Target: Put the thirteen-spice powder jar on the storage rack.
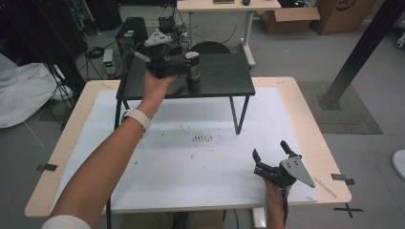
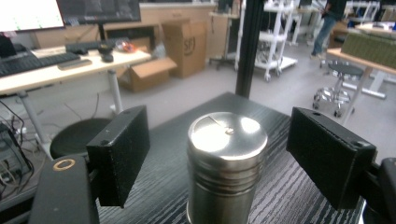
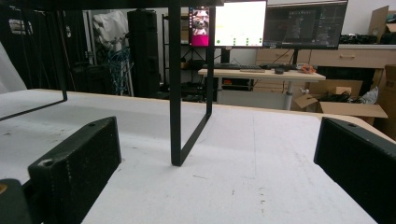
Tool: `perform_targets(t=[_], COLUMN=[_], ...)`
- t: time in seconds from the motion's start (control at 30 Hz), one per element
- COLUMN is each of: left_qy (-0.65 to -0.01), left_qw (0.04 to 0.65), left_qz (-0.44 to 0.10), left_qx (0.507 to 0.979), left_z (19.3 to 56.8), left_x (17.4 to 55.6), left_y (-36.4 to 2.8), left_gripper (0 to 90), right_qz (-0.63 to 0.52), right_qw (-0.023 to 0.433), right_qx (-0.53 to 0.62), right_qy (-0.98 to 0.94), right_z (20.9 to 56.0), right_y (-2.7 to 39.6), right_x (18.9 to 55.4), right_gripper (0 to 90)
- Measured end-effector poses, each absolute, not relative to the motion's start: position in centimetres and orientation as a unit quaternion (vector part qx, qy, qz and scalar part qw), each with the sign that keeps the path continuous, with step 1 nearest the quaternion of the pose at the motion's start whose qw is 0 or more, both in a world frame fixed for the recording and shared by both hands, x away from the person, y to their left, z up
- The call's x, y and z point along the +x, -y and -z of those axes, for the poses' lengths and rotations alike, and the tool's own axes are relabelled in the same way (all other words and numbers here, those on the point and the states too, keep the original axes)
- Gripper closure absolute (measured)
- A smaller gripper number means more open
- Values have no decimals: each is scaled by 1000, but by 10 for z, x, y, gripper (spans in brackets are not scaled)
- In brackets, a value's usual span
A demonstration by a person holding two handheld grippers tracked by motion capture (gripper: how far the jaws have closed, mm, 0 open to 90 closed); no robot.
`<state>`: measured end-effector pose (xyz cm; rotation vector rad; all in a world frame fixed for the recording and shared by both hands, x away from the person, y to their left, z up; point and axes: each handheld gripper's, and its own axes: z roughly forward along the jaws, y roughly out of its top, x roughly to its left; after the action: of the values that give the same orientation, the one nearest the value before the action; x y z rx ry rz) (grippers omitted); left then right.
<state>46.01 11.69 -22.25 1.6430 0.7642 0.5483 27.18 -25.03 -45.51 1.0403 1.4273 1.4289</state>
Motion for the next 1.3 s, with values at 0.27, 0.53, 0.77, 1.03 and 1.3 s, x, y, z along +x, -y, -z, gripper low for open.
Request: perform_targets(t=[0.27, 0.53, 0.77, 1.03, 1.3], left_qy=[-331, -328, -322, -311, -315], left_qw=[602, 611, 622, 634, 644], left_qz=[-236, -247, -261, -268, -271], left_qx=[687, 677, 665, 655, 642], left_z=[227, 226, 230, 234, 242], left_x=[447, 431, 412, 392, 377], left_y=[-136, -151, -162, -173, -187], left_gripper=[128, 50, 20, 21, 16], right_qz=[-569, -569, -569, -569, -569], right_qw=[422, 422, 422, 422, 422], right_qx=[415, 415, 415, 415, 414], right_qy=[-571, -571, -571, -571, -571], right_z=[455, 455, 455, 455, 455], right_y=[250, 250, 250, 250, 250], right_x=[272, 272, 272, 272, 272], right_gripper=[3, 3, 2, 3, 3])
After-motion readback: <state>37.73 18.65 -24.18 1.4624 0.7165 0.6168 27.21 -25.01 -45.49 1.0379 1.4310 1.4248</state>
